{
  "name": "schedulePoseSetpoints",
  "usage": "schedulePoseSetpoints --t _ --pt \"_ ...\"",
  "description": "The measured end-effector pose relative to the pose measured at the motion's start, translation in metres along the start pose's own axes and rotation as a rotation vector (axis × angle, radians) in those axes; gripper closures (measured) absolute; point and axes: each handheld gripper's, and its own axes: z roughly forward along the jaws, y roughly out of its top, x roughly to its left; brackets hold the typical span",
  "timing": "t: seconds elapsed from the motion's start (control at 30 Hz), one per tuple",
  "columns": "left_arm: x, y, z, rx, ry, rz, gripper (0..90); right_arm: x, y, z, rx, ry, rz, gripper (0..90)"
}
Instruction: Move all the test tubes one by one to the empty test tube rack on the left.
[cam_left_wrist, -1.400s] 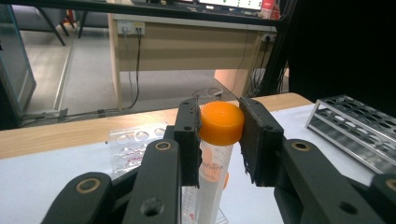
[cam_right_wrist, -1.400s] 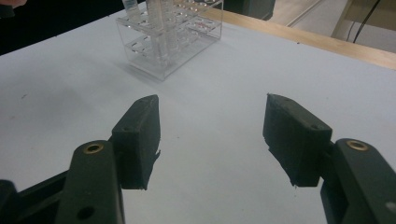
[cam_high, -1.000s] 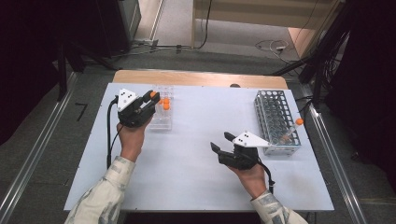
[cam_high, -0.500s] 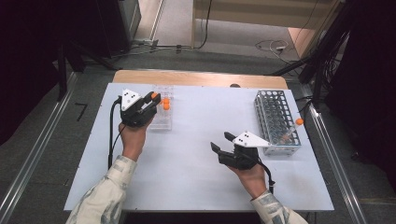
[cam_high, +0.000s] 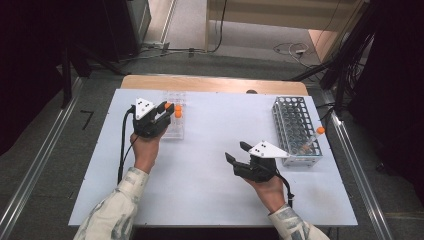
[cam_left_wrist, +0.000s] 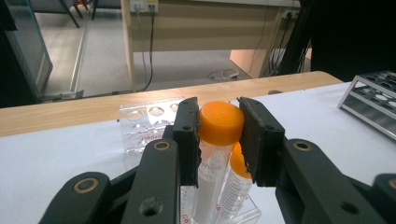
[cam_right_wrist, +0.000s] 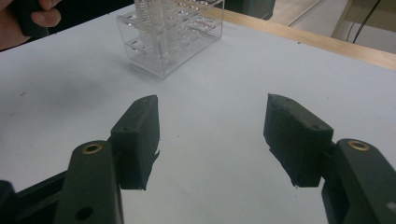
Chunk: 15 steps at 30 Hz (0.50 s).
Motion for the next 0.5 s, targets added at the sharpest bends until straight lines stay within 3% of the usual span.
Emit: schedulePoseSetpoints --t 0.5 --pt "0.0003 -0.0007 -0.0036 -0.003 -0.007 -0.019 60.5 0.0 -0.0005 0.0 0.002 0.0 -0.004 34.7"
